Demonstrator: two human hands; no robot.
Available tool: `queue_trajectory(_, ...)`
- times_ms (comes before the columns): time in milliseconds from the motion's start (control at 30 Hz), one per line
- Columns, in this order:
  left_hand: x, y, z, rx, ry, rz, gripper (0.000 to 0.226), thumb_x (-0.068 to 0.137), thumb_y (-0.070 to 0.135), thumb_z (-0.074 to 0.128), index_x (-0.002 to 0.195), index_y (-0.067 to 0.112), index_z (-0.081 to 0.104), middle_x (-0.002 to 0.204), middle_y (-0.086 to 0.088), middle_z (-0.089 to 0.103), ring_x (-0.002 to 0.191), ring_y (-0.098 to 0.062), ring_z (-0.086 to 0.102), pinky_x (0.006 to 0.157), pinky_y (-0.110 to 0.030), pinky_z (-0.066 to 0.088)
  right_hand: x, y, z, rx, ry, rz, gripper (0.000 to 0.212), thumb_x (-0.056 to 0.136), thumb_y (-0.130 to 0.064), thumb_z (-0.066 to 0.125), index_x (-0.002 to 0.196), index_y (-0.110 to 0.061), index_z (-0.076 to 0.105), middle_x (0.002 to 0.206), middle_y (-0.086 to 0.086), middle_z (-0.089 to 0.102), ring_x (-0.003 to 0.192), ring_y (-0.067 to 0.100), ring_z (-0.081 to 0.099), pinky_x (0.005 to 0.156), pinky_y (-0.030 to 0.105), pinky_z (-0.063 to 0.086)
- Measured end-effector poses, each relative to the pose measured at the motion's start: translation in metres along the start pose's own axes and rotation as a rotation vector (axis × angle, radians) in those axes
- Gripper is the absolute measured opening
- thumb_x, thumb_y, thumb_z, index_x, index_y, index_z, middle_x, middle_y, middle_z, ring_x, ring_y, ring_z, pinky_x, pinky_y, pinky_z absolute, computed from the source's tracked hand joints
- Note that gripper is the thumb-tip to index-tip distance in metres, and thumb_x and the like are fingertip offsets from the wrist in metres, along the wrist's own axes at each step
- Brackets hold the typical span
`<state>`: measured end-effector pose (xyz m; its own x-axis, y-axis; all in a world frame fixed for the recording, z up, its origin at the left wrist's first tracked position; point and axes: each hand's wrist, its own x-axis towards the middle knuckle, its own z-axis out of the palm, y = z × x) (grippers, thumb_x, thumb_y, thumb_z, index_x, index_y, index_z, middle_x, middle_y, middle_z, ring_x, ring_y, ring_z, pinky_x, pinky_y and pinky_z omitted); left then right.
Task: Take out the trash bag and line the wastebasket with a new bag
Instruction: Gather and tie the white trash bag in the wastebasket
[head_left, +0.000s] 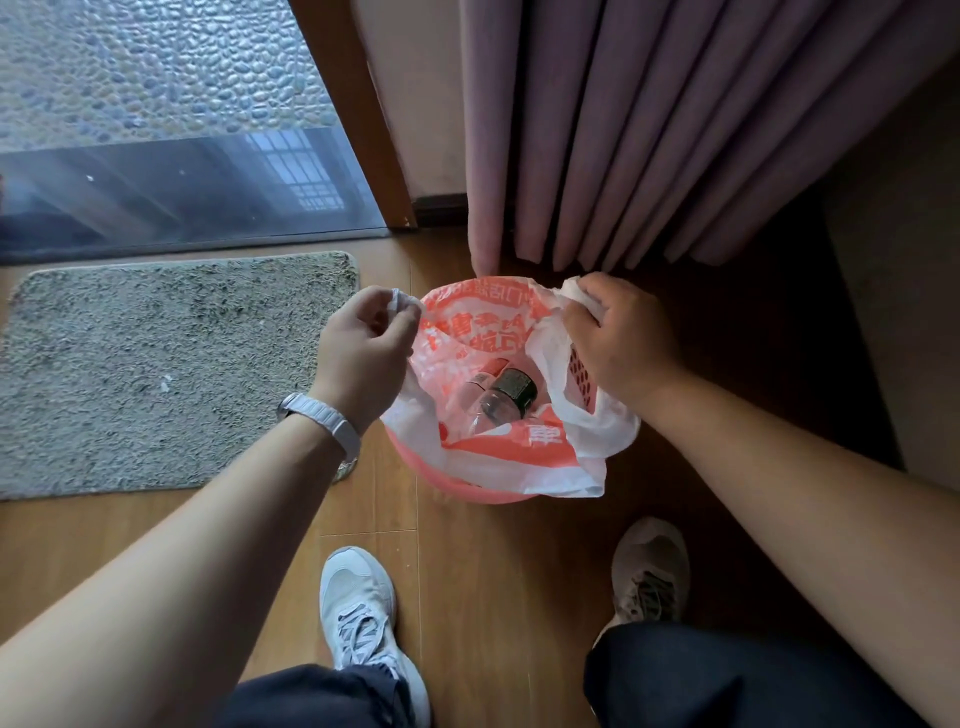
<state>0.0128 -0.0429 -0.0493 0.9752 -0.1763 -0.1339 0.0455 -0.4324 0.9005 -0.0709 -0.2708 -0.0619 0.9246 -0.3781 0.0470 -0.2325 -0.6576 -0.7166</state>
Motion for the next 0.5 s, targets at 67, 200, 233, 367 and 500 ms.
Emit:
queue_trajectory(67, -0.003, 0.011, 0.000, -0.027, -0.009, 0.026, 0.012, 0.088, 0.018, 0.064, 0.076, 0.016, 0.064, 0.071, -0.018, 0.062, 0.063, -0.027, 0.059, 0.067, -0.048, 0.054, 0.001, -0.009, -0.002, 0.027, 0.027, -0.034, 0.021, 0.090, -0.024, 0.055, 0.070, -0.024, 0.046, 0.067, -0.010, 0.046, 0.063, 0.016, 0.048, 0.051, 0.022, 0.034)
queue_trajectory(200, -0.008, 0.030, 0.002, -0.105, -0.018, 0.073, 0.015, 0.093, 0.010, 0.063, 0.079, 0.014, 0.062, 0.069, -0.008, 0.058, 0.061, -0.020, 0.056, 0.061, -0.037, 0.051, 0.003, -0.017, -0.004, 0.029, 0.024, -0.094, 0.021, 0.091, -0.024, 0.054, 0.071, -0.021, 0.046, 0.072, -0.004, 0.051, 0.065, 0.015, 0.048, 0.053, 0.022, 0.035)
queue_trajectory(233, -0.010, 0.034, 0.002, -0.135, -0.022, 0.086, 0.014, 0.093, 0.008, 0.062, 0.079, 0.013, 0.062, 0.069, -0.007, 0.057, 0.061, -0.019, 0.055, 0.060, -0.034, 0.050, 0.002, -0.017, -0.004, 0.010, 0.018, -0.122, 0.021, 0.091, -0.024, 0.054, 0.071, -0.022, 0.045, 0.073, -0.004, 0.051, 0.065, 0.014, 0.046, 0.053, 0.021, 0.032)
queue_trajectory(367, -0.018, 0.050, -0.002, -0.229, -0.057, 0.172, 0.014, 0.092, 0.007, 0.062, 0.080, 0.014, 0.062, 0.070, -0.003, 0.058, 0.061, -0.014, 0.056, 0.059, -0.023, 0.050, -0.001, -0.014, -0.007, -0.013, 0.003, -0.144, 0.022, 0.091, -0.024, 0.051, 0.072, -0.024, 0.040, 0.074, -0.007, 0.046, 0.064, 0.014, 0.042, 0.052, 0.022, 0.026)
queue_trajectory(500, -0.026, 0.060, -0.003, -0.260, -0.123, 0.209, 0.013, 0.091, 0.009, 0.063, 0.081, 0.018, 0.064, 0.070, 0.006, 0.062, 0.063, -0.013, 0.059, 0.061, -0.025, 0.050, -0.004, -0.018, -0.013, -0.002, 0.052, -0.149, 0.017, 0.089, -0.021, 0.054, 0.074, -0.022, 0.047, 0.075, -0.007, 0.046, 0.065, 0.013, 0.042, 0.052, 0.017, 0.025)
